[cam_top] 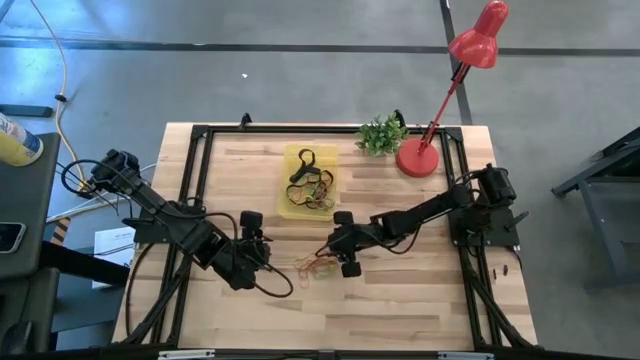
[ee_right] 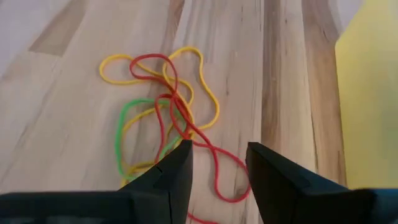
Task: Pick and place rubber bands into bin
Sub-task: Put the red rubber band into the yellow bin
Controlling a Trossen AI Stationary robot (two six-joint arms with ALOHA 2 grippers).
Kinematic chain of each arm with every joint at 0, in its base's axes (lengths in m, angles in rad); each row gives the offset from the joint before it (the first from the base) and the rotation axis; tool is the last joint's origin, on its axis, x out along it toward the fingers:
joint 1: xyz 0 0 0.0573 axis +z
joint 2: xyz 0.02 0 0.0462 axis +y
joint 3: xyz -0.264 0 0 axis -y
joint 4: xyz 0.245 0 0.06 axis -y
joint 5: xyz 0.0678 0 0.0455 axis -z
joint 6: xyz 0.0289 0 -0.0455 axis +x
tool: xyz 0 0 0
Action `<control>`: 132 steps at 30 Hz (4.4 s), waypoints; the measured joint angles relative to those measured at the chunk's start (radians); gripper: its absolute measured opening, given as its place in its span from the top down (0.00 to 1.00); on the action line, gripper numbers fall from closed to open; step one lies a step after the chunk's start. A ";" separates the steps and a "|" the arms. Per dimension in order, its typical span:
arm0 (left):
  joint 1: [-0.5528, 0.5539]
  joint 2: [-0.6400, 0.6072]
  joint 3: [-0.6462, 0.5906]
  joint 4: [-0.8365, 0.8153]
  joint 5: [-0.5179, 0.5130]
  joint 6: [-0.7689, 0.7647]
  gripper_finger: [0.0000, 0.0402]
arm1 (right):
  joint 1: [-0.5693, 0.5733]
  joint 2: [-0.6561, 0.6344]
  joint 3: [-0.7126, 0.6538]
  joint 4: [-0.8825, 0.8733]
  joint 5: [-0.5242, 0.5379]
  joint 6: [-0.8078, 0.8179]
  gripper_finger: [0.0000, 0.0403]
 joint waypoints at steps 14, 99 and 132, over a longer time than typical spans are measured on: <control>0.000 0.001 0.001 -0.003 -0.015 -0.026 0.61 | -0.013 0.101 0.048 0.047 -0.038 0.052 0.65; 0.000 0.001 0.001 -0.023 -0.014 -0.026 0.61 | 0.023 -0.198 0.061 -0.179 0.006 0.158 1.00; 0.000 0.001 0.001 -0.023 -0.088 -0.008 0.61 | 0.428 -0.166 -0.204 -0.165 -0.023 0.790 0.99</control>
